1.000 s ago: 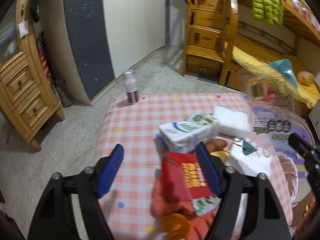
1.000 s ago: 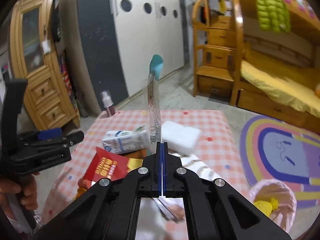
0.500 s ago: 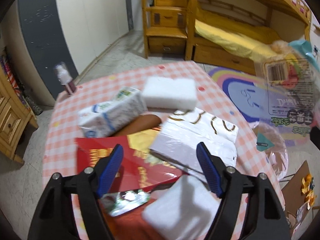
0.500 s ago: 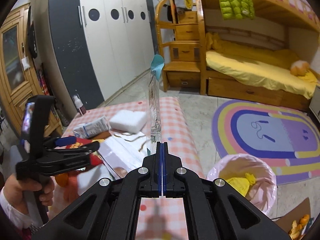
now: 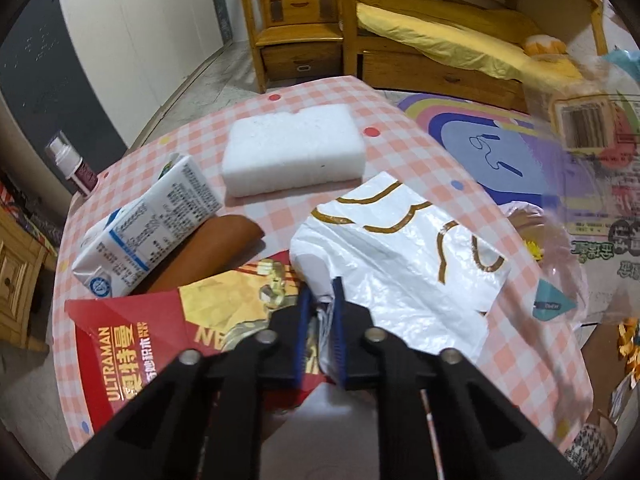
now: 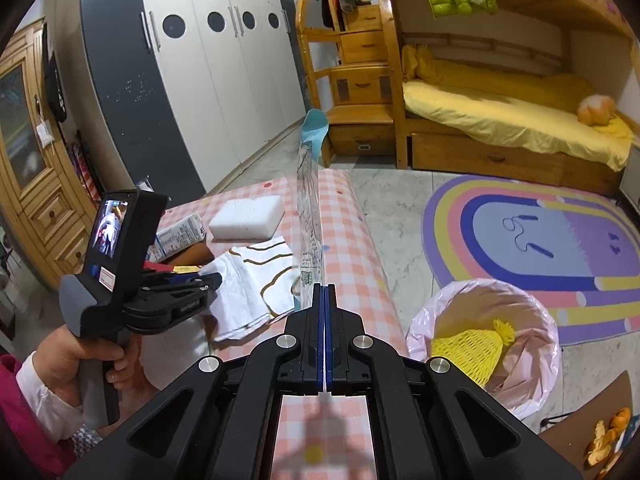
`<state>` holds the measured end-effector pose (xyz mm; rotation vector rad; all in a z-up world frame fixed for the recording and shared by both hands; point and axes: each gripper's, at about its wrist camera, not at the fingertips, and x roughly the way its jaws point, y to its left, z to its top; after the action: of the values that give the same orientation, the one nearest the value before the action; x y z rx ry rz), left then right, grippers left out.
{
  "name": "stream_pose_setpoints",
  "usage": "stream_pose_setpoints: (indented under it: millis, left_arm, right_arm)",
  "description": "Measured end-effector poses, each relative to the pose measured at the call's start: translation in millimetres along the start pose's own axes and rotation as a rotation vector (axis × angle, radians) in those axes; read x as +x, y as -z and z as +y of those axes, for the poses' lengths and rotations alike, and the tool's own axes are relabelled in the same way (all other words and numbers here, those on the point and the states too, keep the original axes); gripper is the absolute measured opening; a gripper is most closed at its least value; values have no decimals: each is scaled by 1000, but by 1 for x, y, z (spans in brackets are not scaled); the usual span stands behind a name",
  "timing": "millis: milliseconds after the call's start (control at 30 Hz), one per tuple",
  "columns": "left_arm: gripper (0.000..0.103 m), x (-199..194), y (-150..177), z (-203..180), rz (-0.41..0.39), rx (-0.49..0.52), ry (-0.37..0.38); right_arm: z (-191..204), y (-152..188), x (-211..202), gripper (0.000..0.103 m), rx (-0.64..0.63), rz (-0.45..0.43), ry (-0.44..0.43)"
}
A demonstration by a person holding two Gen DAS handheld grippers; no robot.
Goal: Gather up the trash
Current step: 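Grasp the clear plastic bag with the right gripper and lift it, then carry the plastic bag to the pink bin and release it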
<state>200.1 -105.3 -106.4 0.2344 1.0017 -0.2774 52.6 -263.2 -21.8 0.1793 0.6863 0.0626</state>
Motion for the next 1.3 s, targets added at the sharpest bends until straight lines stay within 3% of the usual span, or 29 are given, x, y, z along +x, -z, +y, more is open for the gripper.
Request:
stream_pose_setpoints:
  millis: [133,333,433,633,1033,1300]
  left_arm:
    - [2,-22,-5,-1,-62,-11,62]
    - [2,-101,-10,-6,-249,-18,180]
    - [2,-134,-9,-15,-320,0,193]
    - [2,-162,3,-35,-380,15,182]
    - [2,-149,24,-114,-350,125,194]
    - [2,-123,21,-172,-286,176,256]
  right_arm:
    - [-2,-1,-11,0,5,-19,1]
    - [-7,-2,-38,0,19,-65,15]
    - [-10,1,-52,0,32,-79,23]
    - [-18,14,-70,0,53,-77,55]
    - [-63,46,-100,0,124,-61,185]
    - [-109,66,-113,0,188,-53,294]
